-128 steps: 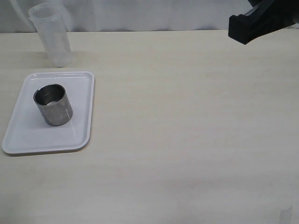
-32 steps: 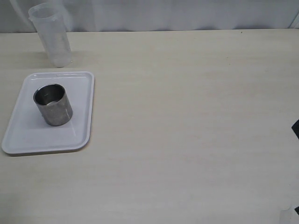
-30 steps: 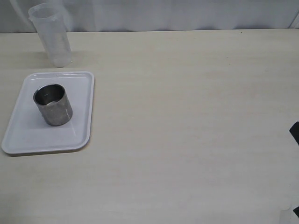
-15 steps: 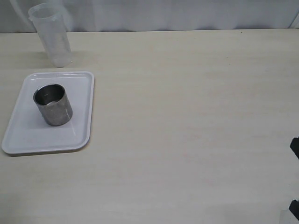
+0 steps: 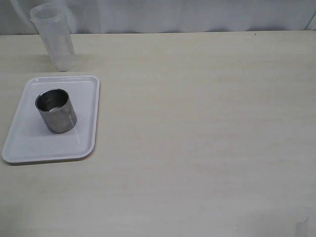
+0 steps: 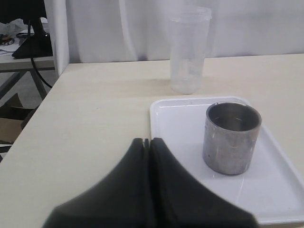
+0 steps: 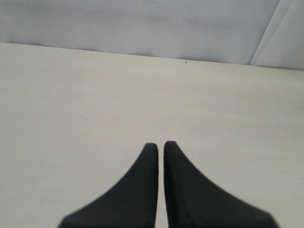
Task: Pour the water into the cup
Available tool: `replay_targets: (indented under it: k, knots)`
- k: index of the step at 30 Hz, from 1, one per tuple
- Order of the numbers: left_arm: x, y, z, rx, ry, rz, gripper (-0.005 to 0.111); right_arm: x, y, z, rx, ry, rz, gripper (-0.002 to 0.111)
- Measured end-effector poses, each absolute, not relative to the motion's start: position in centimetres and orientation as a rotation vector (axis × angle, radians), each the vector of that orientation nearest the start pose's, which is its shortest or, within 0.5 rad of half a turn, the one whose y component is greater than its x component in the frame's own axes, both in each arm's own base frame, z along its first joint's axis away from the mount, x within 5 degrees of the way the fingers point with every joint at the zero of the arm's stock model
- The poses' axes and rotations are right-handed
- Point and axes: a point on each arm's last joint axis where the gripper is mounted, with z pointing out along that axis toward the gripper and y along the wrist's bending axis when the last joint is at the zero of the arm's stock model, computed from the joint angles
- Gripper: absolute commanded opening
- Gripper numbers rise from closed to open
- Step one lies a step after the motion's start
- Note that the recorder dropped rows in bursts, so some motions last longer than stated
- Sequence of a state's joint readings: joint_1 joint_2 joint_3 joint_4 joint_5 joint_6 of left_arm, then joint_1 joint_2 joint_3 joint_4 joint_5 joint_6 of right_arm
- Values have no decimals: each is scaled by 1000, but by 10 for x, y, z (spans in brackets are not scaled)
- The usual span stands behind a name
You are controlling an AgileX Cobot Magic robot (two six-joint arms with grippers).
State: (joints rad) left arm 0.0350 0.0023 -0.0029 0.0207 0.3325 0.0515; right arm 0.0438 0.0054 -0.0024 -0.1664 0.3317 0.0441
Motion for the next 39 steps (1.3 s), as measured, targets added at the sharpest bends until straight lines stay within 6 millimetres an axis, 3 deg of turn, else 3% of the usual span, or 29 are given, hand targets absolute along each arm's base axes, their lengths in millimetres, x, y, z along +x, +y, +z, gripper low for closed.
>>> replay_targets:
  k: [39]
  knots:
    - [54, 2, 184, 28, 1816, 81, 0, 54, -3, 184, -106, 1818, -110, 4]
